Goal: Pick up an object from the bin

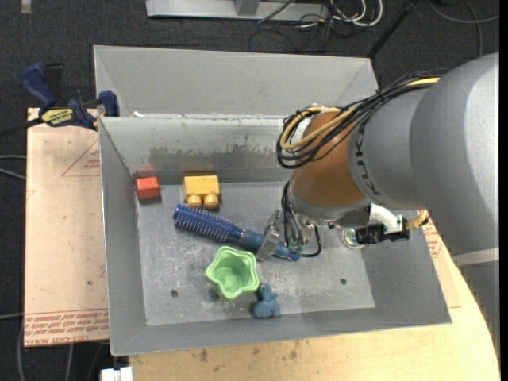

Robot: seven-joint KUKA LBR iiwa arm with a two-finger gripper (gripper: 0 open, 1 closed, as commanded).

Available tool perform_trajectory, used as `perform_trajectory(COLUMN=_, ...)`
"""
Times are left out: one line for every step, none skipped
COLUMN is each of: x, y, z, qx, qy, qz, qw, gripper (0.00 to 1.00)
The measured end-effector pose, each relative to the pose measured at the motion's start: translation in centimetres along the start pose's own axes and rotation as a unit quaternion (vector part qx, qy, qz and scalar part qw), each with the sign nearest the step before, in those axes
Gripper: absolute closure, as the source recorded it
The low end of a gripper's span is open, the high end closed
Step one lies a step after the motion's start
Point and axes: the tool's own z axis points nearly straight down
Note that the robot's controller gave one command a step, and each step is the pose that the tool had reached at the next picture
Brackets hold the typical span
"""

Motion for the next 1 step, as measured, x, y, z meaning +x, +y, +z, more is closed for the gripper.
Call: perform_trajectory(x=1.50, y=0.04, z=-12.71, qx=-0.002, qy=-0.0035, qz=-0.005, qw=1.0000, gripper=1.00)
